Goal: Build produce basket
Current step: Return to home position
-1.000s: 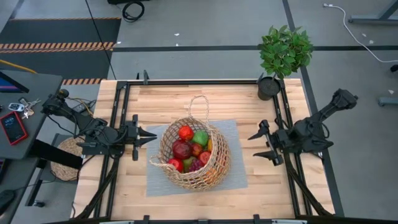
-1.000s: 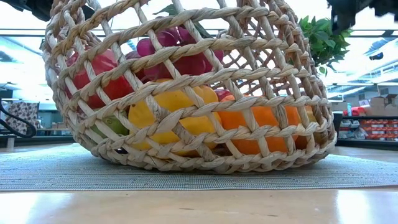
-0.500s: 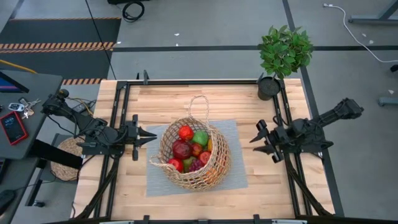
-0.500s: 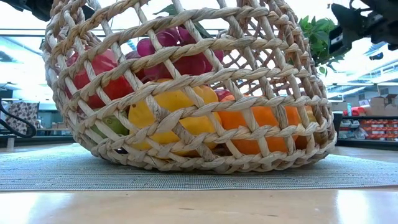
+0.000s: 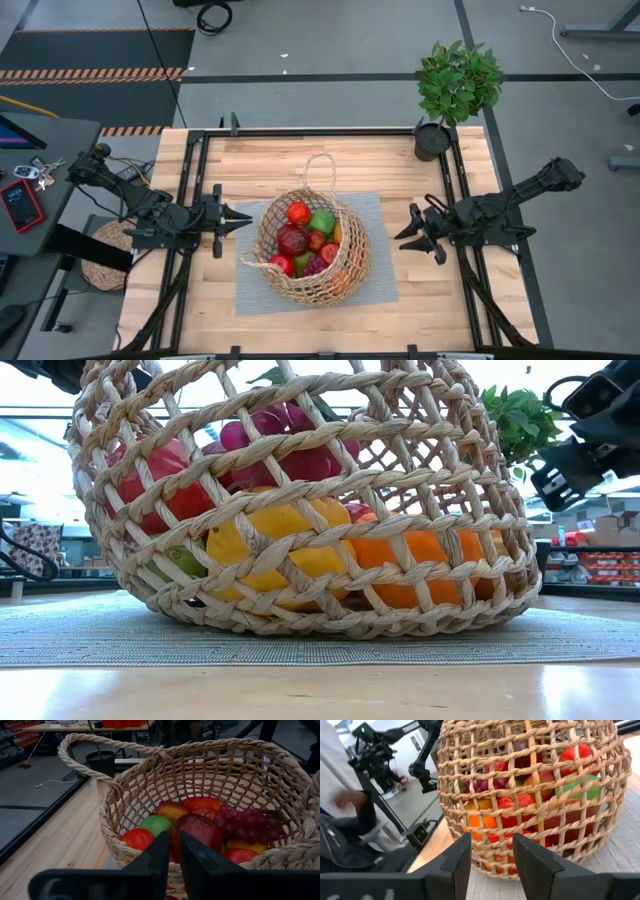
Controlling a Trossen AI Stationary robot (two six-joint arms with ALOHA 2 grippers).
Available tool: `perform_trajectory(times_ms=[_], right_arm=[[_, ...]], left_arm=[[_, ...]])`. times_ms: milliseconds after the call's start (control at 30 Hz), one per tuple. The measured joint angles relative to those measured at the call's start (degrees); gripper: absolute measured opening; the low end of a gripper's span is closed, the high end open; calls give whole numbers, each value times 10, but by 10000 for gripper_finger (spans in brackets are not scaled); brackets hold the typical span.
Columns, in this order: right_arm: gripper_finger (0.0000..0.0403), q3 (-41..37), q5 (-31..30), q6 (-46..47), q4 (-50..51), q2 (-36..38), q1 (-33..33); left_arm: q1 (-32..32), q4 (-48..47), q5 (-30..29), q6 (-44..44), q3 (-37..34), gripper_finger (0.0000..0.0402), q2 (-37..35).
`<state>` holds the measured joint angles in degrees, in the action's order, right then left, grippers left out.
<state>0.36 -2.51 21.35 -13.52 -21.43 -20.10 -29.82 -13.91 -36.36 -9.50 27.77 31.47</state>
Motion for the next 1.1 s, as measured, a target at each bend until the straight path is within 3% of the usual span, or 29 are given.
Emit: perform_trajectory(times_ms=[567, 700, 933, 1100], right_arm=[[150, 0, -8, 10, -14, 0, 0], [150, 0, -8, 10, -14, 0, 0], [150, 0, -8, 10, -14, 0, 0], [149, 0, -8, 10, -13, 0, 0]], left_arm=[[0, 24, 1, 0, -18, 48, -8], [0, 76, 2, 0, -87, 48, -60], [-12, 39, 2, 0, -186, 48, -248], [-2, 43, 1, 0, -226, 48, -316]])
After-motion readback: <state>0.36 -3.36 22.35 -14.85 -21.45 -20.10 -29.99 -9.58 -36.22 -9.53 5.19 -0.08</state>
